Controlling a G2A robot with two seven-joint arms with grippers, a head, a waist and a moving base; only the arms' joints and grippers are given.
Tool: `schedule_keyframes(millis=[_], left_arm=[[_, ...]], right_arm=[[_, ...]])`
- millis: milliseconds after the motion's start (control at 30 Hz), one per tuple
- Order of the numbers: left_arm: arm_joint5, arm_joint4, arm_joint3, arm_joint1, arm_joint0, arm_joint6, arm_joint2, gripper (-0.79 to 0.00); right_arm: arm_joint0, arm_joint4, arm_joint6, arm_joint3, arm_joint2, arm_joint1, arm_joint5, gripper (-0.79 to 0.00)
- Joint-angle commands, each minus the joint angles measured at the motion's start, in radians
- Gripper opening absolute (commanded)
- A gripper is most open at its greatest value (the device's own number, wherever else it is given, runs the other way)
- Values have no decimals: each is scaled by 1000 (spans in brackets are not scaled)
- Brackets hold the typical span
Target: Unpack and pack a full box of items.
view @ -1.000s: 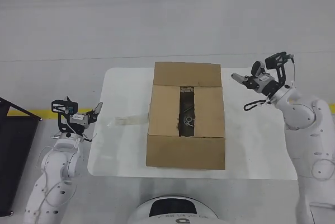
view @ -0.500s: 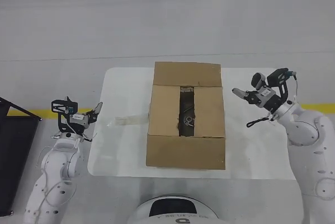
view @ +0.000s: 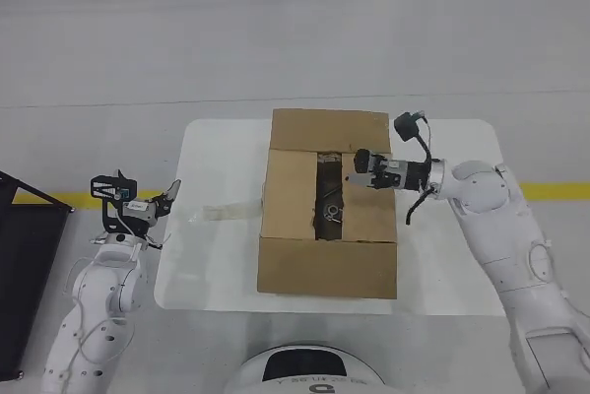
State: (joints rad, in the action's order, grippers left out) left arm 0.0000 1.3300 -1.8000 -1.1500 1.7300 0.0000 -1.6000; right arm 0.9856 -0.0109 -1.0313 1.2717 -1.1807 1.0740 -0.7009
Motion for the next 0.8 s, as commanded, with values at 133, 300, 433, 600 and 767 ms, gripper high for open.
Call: schedule_keyframes(millis=[133,300,433,600,767], left_arm=[[0,0,0,0,0,0,0,0],[0,0,0,0,0,0,0,0],[0,0,0,0,0,0,0,0],[0,0,0,0,0,0,0,0],[0,0,0,0,0,0,0,0]], right_arm=[[-90,-19,-47,-141,165,40,36,0],[-133,-31,-51,-198,279,77,39,0],[-168,-59,-57,-232,344,105,36,0],[-216,-245,-105,-279,392,138,17,0],[-264,-361,-102,-304,413,145,14,0]])
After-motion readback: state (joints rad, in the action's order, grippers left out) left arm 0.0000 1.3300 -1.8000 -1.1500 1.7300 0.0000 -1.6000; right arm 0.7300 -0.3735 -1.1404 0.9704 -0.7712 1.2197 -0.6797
